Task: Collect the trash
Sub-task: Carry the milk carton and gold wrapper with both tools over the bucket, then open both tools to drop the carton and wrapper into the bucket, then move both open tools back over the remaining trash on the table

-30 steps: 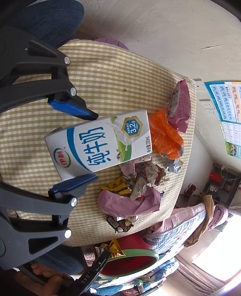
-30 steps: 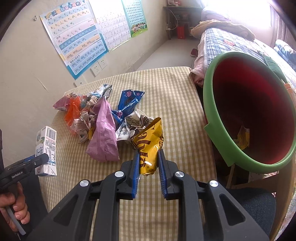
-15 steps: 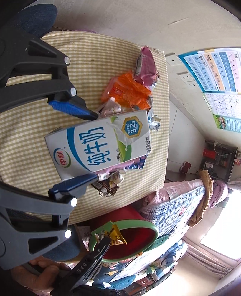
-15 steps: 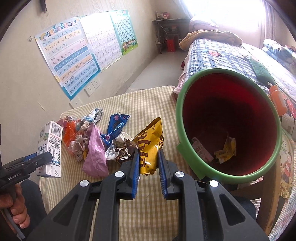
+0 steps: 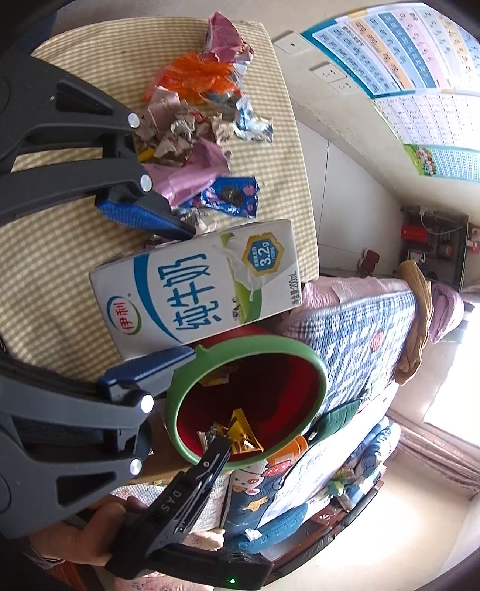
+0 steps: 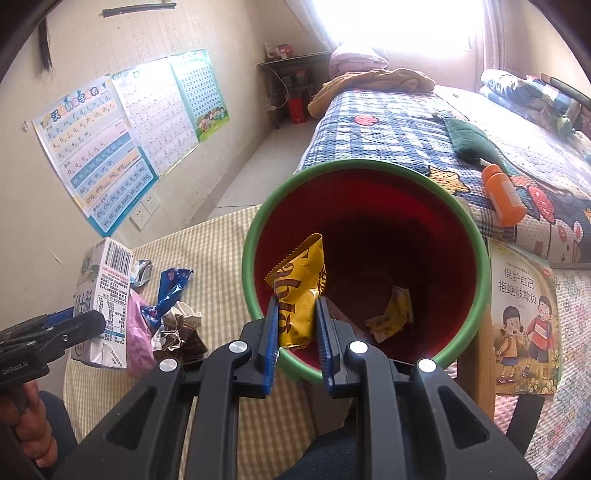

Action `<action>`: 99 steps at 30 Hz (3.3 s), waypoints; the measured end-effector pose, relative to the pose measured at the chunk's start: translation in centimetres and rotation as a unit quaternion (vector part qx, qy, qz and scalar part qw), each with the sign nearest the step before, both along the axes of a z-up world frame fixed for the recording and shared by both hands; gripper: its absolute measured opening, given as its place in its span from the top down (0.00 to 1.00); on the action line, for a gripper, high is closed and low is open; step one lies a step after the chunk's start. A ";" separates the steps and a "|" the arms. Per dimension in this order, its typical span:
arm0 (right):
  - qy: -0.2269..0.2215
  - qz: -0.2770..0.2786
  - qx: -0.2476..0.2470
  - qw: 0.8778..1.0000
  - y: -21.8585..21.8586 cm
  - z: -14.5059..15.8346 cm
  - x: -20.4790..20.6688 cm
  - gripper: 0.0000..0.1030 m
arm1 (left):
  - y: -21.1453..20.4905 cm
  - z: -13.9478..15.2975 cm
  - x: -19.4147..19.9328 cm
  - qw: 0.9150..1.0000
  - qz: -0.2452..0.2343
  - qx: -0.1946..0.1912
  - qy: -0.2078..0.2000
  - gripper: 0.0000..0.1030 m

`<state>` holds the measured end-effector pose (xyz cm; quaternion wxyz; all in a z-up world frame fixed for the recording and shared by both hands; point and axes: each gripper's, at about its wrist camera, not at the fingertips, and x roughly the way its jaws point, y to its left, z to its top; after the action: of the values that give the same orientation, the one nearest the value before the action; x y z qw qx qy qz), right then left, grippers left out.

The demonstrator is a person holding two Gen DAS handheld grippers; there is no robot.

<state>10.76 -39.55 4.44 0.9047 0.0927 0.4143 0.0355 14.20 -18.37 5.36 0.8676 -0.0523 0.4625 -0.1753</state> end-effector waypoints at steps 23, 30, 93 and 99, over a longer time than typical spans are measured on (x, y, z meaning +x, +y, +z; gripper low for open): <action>-0.001 -0.058 0.025 0.998 -7.3 -1.9 2.4 0.80 | -11.8 -1.1 5.6 0.992 -0.121 -0.033 0.007 0.44; 0.005 -0.059 0.013 0.998 -7.8 -2.7 3.1 0.61 | -12.6 -1.3 6.2 0.992 -0.123 -0.026 0.001 0.38; 0.035 0.152 -0.040 0.987 17.1 -2.6 0.1 0.12 | 19.4 -2.7 -6.2 0.983 0.173 -0.054 0.010 0.05; 0.047 0.153 -0.038 0.986 17.3 -3.6 1.1 0.12 | 20.1 -4.0 -5.0 0.982 0.182 -0.046 0.025 0.05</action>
<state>11.81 -22.23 0.88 0.8712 -0.0042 0.4663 0.1533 9.18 1.72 1.35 0.8699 -0.1794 0.4582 -0.0339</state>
